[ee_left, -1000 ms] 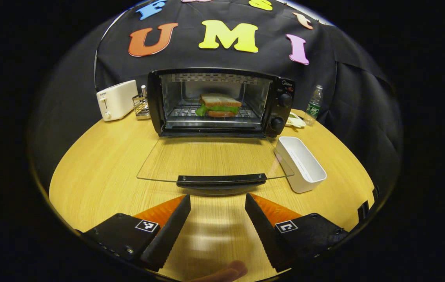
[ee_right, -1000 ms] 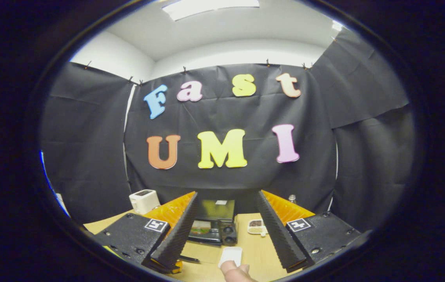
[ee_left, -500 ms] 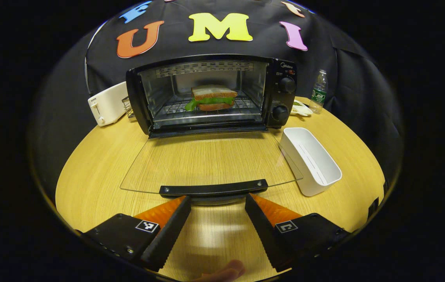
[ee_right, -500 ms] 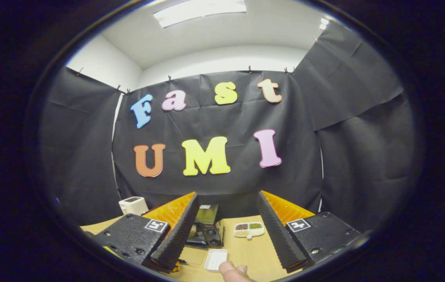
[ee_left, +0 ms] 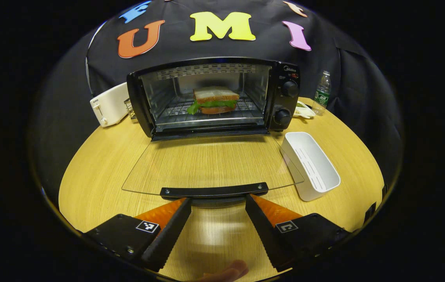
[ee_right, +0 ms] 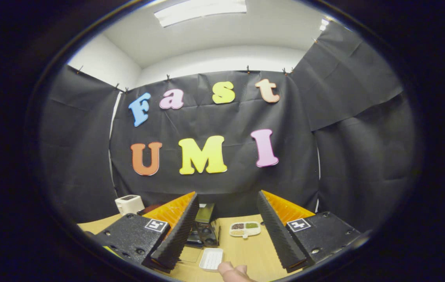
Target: Open the electric oven with the left hand, put the food in, and close the electric oven.
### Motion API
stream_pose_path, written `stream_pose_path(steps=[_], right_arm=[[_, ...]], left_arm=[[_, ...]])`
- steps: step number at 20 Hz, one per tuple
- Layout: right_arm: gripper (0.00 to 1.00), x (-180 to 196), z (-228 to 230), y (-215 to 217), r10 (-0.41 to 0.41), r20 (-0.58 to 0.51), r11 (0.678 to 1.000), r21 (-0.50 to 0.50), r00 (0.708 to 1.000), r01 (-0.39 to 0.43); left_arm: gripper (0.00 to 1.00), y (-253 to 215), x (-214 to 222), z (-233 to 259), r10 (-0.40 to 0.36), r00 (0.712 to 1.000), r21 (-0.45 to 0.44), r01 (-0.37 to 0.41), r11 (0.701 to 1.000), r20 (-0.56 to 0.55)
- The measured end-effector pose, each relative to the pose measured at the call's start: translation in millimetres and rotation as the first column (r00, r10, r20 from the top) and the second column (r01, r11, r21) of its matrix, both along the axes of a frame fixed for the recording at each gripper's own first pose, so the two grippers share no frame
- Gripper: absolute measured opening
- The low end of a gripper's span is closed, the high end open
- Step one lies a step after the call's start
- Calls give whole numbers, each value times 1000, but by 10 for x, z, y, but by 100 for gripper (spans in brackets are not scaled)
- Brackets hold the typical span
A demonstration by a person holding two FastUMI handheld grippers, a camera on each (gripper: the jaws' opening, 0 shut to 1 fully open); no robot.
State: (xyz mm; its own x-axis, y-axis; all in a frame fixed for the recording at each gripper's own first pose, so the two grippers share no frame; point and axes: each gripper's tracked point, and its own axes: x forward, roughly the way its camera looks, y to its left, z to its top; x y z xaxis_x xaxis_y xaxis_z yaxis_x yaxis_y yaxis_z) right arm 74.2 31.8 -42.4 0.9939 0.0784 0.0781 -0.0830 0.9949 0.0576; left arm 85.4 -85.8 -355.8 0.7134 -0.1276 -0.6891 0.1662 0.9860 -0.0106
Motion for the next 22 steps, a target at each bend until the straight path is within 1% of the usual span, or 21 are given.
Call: stream_pose_path(steps=[2, 3, 7, 12, 15, 19, 21, 22], right_arm=[[95, -14, 26, -67, -45, 21, 999, -18, 999, 45], [95, -33, 13, -71, -54, 28, 998, -20, 998, 54], [95, -38, -30, -42, -40, 19, 999, -2, 999, 40], [95, -47, -44, -187, -104, 35, 994, -32, 994, 106], [95, -57, -55, -168, -102, 34, 995, -20, 994, 103], [95, -44, -116, -189, -107, 15, 994, -34, 994, 108], [95, -50, -127, -193, -108, 12, 994, -35, 994, 108], [95, -48, -128, -197, -109, 10, 993, -36, 994, 109]], left_arm=[[92, 2, 26, 112, 2, 1000, -13, -2, 1000, 17], [93, -5, 39, 160, 2, 1000, -14, -2, 1000, 26], [92, 6, 73, 254, 17, 999, -37, -16, 999, 41], [92, 0, 126, 384, 24, 997, -44, -21, 999, 79], [93, 2, 182, 504, 37, 993, -48, -32, 998, 115], [93, 1, 321, 715, 31, 983, -18, -28, 999, 183], [93, 28, 398, 815, 40, 978, -24, -36, 999, 202], [93, 31, 462, 899, 42, 973, -29, -36, 999, 229]])
